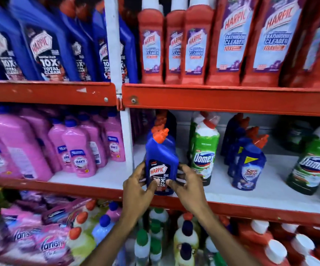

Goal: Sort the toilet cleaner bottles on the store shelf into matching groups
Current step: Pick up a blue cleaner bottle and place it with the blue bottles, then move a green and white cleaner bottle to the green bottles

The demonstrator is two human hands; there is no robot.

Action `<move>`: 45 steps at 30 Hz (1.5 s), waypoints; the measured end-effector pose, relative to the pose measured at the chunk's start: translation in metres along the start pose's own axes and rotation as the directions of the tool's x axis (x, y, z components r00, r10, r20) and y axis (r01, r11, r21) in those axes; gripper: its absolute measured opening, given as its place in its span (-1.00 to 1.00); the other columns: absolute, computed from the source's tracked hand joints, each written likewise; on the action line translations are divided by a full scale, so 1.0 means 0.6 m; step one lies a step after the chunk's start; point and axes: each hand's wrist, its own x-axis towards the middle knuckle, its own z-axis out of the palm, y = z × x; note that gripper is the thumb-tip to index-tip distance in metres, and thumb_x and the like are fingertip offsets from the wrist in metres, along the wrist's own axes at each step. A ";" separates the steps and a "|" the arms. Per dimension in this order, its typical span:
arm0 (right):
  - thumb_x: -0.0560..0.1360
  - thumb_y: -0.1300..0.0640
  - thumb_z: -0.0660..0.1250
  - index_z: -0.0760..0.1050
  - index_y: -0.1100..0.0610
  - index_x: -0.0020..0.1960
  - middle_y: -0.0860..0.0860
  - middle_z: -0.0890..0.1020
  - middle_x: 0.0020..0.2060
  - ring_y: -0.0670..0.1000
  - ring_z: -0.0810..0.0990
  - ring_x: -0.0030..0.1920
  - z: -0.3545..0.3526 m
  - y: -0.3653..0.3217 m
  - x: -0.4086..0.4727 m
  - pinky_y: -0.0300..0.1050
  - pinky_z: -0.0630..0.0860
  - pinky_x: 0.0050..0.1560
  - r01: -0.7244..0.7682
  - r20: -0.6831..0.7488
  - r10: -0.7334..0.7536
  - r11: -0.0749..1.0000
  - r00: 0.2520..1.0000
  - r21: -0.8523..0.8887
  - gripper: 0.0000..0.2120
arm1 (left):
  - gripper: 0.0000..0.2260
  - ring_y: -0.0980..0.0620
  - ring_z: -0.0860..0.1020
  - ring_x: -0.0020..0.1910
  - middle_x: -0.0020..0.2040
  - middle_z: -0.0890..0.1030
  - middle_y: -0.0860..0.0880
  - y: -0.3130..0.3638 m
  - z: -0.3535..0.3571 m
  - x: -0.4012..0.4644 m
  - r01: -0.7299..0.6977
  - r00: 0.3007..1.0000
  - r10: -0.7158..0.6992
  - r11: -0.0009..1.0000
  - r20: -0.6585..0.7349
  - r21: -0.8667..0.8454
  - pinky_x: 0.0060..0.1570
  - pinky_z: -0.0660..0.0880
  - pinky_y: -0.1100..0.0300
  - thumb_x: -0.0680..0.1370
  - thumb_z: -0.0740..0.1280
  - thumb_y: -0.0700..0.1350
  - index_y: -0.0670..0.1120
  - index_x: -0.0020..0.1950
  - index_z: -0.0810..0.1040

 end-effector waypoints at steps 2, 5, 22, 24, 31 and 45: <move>0.38 0.27 0.51 0.51 0.16 0.30 0.05 0.65 0.16 -0.01 0.64 0.14 0.007 0.003 0.002 0.05 0.59 0.21 -0.007 -0.018 0.007 0.999 1.000 -0.036 -0.50 | -0.44 0.28 0.70 -0.01 -0.01 0.68 0.46 -0.010 0.002 0.003 0.006 1.000 -0.006 1.000 0.015 0.021 0.11 0.66 0.16 0.41 0.48 -0.25 0.26 0.27 0.53; 0.38 0.25 0.51 0.50 0.11 0.30 -0.01 0.61 0.14 -0.03 0.63 0.13 0.012 0.010 0.002 -0.04 0.61 0.19 -0.018 -0.022 0.018 0.999 1.000 -0.042 -0.49 | -0.43 0.31 0.68 0.01 -0.02 0.66 0.42 -0.018 0.006 0.001 0.002 1.000 -0.002 0.999 0.013 0.040 0.08 0.62 0.34 0.46 0.48 -0.32 0.14 0.36 0.51; 0.50 0.20 0.39 0.43 0.01 0.40 -0.08 0.51 0.30 -0.13 0.52 0.29 -0.182 0.056 -0.089 -0.25 0.49 0.29 0.143 -0.268 -0.186 0.974 0.945 -0.173 -0.51 | -0.45 -0.14 0.32 0.56 0.53 0.40 -0.14 0.094 0.153 -0.077 -0.554 0.775 0.631 0.686 -0.007 0.471 0.60 0.16 0.02 0.53 0.33 -0.02 -0.03 0.52 0.36; 0.50 0.18 0.37 0.40 0.03 0.42 -0.04 0.49 0.35 -0.07 0.47 0.36 -0.222 0.069 -0.099 -0.17 0.43 0.36 0.130 -0.324 -0.208 0.961 0.923 -0.246 -0.50 | -0.39 -0.12 0.19 0.65 0.61 0.29 -0.13 0.108 0.192 -0.085 -0.593 0.763 0.638 0.627 0.105 0.504 0.62 0.15 -0.11 0.54 0.31 0.00 -0.04 0.58 0.29; 0.53 0.26 0.31 0.35 0.11 0.47 0.04 0.44 0.43 0.00 0.42 0.43 -0.373 0.146 -0.128 0.08 0.44 0.40 -0.010 -0.532 -0.134 0.966 0.836 -0.259 -0.48 | -0.40 -0.08 0.29 0.59 0.57 0.39 -0.13 0.174 0.353 -0.121 -0.712 0.702 0.631 0.623 0.331 0.322 0.57 0.20 0.00 0.54 0.28 -0.04 -0.09 0.58 0.26; 0.56 0.27 0.24 0.09 0.28 0.56 0.26 0.46 0.42 0.26 0.51 0.35 -0.519 0.209 -0.037 0.00 0.48 0.28 -0.284 -0.502 0.208 0.956 0.839 -0.079 -0.37 | -0.55 0.03 0.50 0.31 0.46 0.51 -0.12 0.275 0.641 -0.025 0.147 0.850 -0.014 0.966 0.526 -0.211 0.31 0.46 0.12 0.63 0.22 -0.33 -0.06 0.50 0.36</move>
